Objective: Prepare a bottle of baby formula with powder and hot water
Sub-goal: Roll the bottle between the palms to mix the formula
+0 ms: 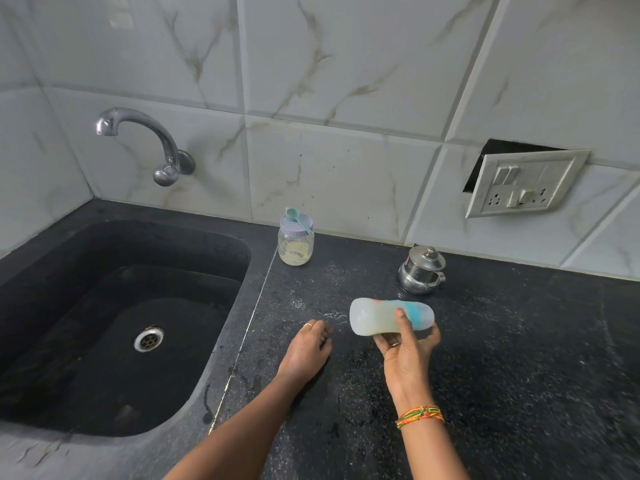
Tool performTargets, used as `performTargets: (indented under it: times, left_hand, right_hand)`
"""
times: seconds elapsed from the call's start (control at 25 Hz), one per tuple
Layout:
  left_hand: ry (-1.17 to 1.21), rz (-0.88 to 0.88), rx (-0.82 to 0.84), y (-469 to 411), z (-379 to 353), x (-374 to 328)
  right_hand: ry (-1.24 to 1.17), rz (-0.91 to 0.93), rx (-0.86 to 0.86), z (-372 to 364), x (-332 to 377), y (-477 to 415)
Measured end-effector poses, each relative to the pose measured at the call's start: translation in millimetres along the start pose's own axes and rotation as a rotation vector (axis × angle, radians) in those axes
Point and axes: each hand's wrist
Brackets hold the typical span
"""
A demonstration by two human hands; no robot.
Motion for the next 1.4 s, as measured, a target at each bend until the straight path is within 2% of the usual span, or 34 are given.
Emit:
performTargets:
  times: [0.12,0.28,0.4,0.56,0.68,0.84,0.96,1.08,1.24,1.4]
  left_hand:
    - [-0.016,-0.001,-0.003,1.0,-0.5,2.2]
    - [-0.005,0.000,0.002,-0.5,-1.6,0.3]
    - [-0.023,-0.001,0.004,-0.6,-2.3,1.1]
    - [-0.019,-0.002,-0.002,-0.5,-2.0,1.2]
    - [-0.030,-0.004,0.000,-0.6,-2.7,1.9]
    - [-0.025,-0.001,-0.001,-0.9,-2.7,1.4]
    - [-0.027,0.002,0.008,-1.3,-3.1,2.0]
    - [-0.019,0.005,0.001,-1.0,-2.9,1.8]
    - [-0.027,0.002,0.005,-1.4,-3.7,2.7]
    - [-0.016,-0.001,0.003,-0.7,-3.2,1.6]
  right_hand:
    - [0.071,-0.038,0.071,0.6,-1.0,3.0]
    - [-0.037,-0.041,0.010,2.4,-0.6,1.1]
    - [0.072,-0.062,0.092,3.1,1.3,1.8]
    - [0.011,-0.044,0.048,1.0,2.8,1.5]
    - [0.089,-0.068,0.110,0.8,3.6,2.3]
    - [0.014,-0.057,0.064,-0.8,4.8,1.7]
    - [0.075,-0.069,0.120,-1.2,4.9,2.7]
    - [0.013,-0.050,0.060,0.4,3.8,0.3]
    - [0.077,-0.072,0.101,3.4,3.5,1.1]
    - [0.018,-0.064,0.041,4.6,3.1,1.0]
Point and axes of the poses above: each hand's wrist, its own y-axis away from the middle knuckle, its own z-axis out of the back of the hand, x = y × z, and after that the axes turned 6 degrees about -y, right-handed
